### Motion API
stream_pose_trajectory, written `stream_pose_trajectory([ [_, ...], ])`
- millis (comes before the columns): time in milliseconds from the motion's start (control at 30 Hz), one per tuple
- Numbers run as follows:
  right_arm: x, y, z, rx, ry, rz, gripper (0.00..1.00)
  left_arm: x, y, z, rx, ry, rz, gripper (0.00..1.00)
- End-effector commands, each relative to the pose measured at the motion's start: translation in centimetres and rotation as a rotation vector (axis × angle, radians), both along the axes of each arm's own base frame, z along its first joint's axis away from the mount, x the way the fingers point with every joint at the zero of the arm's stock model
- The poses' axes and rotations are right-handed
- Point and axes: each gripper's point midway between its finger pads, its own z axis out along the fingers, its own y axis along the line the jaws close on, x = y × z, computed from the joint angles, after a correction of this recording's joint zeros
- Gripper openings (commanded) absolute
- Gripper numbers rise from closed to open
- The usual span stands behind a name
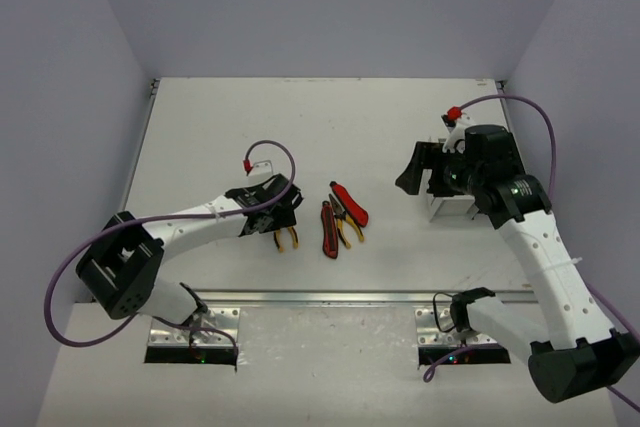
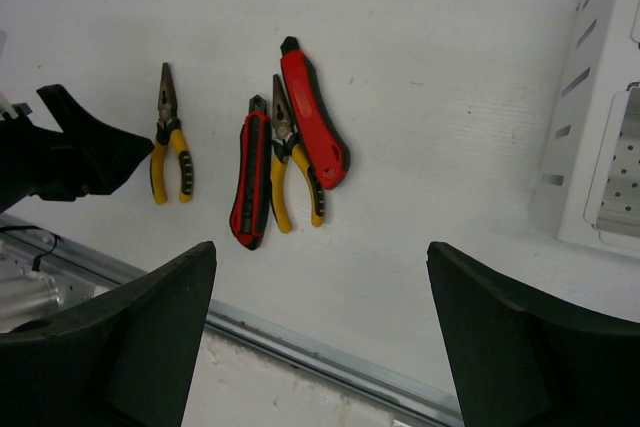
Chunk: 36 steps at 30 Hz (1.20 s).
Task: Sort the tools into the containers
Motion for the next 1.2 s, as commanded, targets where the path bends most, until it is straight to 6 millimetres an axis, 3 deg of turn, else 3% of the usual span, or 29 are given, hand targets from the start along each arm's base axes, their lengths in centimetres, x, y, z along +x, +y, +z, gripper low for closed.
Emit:
stream_pose_trajectory([
  [0, -0.9, 1.4, 2.4, 0.064, -0.079, 0.084, 0.85, 0.3, -1.0, -0.5, -0.034, 0.018, -0.017, 0.72],
  [133, -1.1, 2.1, 2.6, 0.096, -0.076, 0.122, 0.84, -0.2, -1.4, -2.8, -0.013, 0.09, -0.043, 0.59],
  [300, -1.1, 3.2, 2.2, 0.137, -0.052, 0.169, 0.84, -0.6, -0.6, -4.5, 0.037, 0.128, -0.023, 0.51],
  [500, -1.5, 4.0, 2.7, 0.178, -0.045, 0.199, 0.83, -1.6, -0.4, -6.0, 0.035, 0.167, -0.024, 0.21],
  [533, -1.7, 4.0, 2.7, 0.181, -0.043, 0.204, 0.83, -1.5, -0.5, -5.9, 0.029, 0.161, -0.025, 0.2],
  [633, -2.0, 4.6, 3.6, 0.212, -0.058, 0.24, 0.84, -1.8, -0.2, -5.9, 0.022, 0.151, -0.023, 0.0],
  [867, -4.5, 8.6, 4.7, 0.476, -0.04, 0.452, 0.88, -1.0, -0.1, -2.8, -0.005, 0.036, -0.058, 0.0],
  [1167, -4.4, 9.3, 2.2, 0.51, 0.029, 0.459, 0.87, -0.9, -3.2, 2.5, -0.132, -0.214, -0.162, 0.0],
])
